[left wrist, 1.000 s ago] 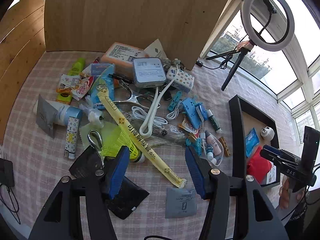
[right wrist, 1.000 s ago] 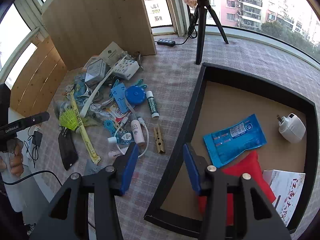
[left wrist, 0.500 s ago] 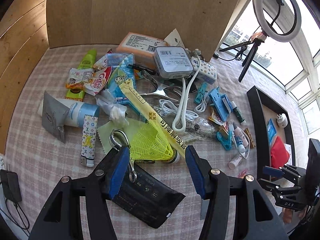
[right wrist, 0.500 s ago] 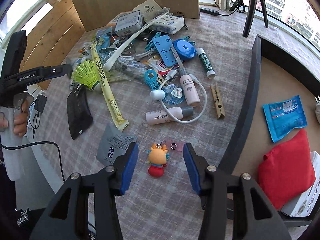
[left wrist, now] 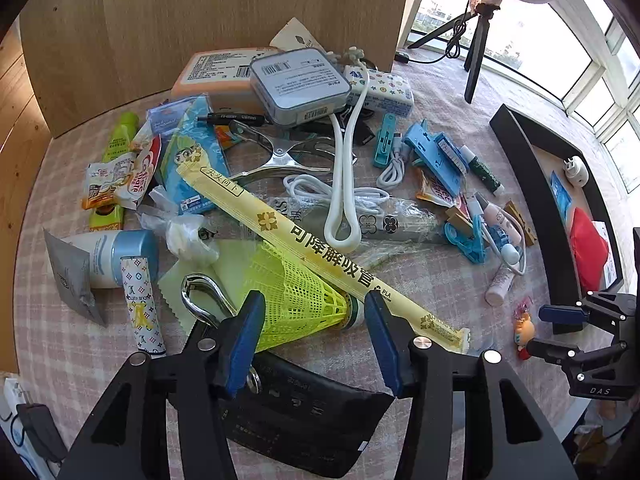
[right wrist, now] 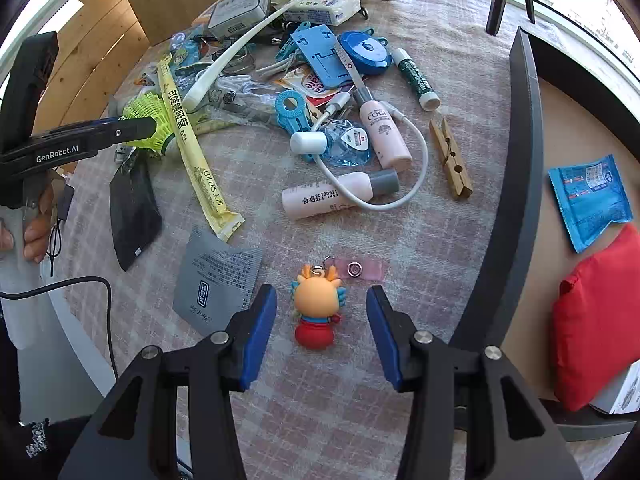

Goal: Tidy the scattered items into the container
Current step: 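Grasp the yellow shuttlecock with the left gripper while the right grasps the orange toy, then carry the shuttlecock and toy into the tray and release both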

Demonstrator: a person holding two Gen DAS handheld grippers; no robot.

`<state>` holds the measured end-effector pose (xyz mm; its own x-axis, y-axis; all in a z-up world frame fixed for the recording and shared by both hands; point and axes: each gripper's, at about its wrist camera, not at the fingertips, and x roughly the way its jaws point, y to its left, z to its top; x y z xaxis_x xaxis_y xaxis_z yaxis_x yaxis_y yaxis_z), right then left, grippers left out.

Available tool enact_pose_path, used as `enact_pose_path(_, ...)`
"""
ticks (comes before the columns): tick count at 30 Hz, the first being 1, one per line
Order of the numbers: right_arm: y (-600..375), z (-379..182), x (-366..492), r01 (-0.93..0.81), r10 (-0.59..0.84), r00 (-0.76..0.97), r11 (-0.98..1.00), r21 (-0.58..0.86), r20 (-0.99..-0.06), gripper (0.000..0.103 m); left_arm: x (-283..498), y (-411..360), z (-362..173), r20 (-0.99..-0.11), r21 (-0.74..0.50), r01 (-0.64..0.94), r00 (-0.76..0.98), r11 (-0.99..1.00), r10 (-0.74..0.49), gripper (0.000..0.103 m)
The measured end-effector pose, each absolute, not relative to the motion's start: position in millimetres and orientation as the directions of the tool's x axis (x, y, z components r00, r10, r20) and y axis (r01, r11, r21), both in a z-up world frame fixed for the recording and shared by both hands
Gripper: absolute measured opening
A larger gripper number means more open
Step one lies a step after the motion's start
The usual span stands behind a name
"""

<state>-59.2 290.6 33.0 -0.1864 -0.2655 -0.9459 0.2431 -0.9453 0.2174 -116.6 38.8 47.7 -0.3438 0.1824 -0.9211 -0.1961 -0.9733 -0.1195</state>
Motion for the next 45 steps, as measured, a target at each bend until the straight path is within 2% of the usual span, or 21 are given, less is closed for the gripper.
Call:
enact_pose_path(4,287.0,26.1,-56.9,0.247,-0.253,-0.172,-0.947,0.207,-0.952,0.046,-115.2,39.9,45.1,-0.923,-0.143,-0.206,-0.324,-0.968,0.205,0.029)
enact_pose_path(6,283.7,23.8,-56.8,0.254,-0.25,-0.167,-0.946,0.203,-0.954,0.045,-114.5,40.2,43.3,-0.924,-0.15,-0.209,-0.319,-0.966,0.212,0.029)
enact_pose_path(8,280.7,20.5,-57.4,0.255,-0.246,-0.163,-0.946,0.2,-0.956,0.04,-114.0,39.2,42.4,-0.923,-0.156,-0.207,-0.318,-0.966,0.218,0.029)
enact_pose_path(10,276.4,20.3,-57.0,0.268,-0.22,-0.18,-0.949,0.167,-0.959,0.03,-113.9,36.9,42.4,-0.92,-0.173,-0.201,-0.316,-0.964,0.231,0.027)
enact_pose_path(11,274.3,20.2,-56.8,0.275,-0.214,-0.182,-0.948,0.16,-0.96,0.03,-113.5,35.3,42.9,-0.918,-0.181,-0.199,-0.317,-0.963,0.238,0.026)
enact_pose_path(13,272.8,20.2,-56.6,0.279,-0.222,-0.181,-0.946,0.167,-0.958,0.027,-113.1,32.7,44.2,-0.915,-0.193,-0.196,-0.319,-0.961,0.249,0.02)
enact_pose_path(17,277.4,20.3,-56.7,0.257,-0.246,-0.185,-0.947,0.195,-0.952,0.026,-110.9,28.1,49.0,-0.906,-0.227,-0.187,-0.318,-0.956,0.278,0.008)
enact_pose_path(24,289.7,32.7,-56.9,0.229,-0.273,-0.218,-0.948,0.223,-0.937,0.026,-103.8,25.1,59.7,-0.894,-0.257,-0.164,-0.336,-0.953,0.298,0.001)
enact_pose_path(36,312.7,70.0,-60.8,0.176,-0.329,-0.309,-0.942,0.286,-0.892,0.026,-95.3,12.9,96.2,-0.853,-0.316,-0.129,-0.394,-0.94,0.341,0.001)
enact_pose_path(45,346.8,102.7,-70.9,0.096,-0.333,-0.419,-0.941,0.324,-0.845,0.026,-92.2,37.5,134.8,-0.813,-0.337,-0.19,-0.435,-0.922,0.387,0.001)
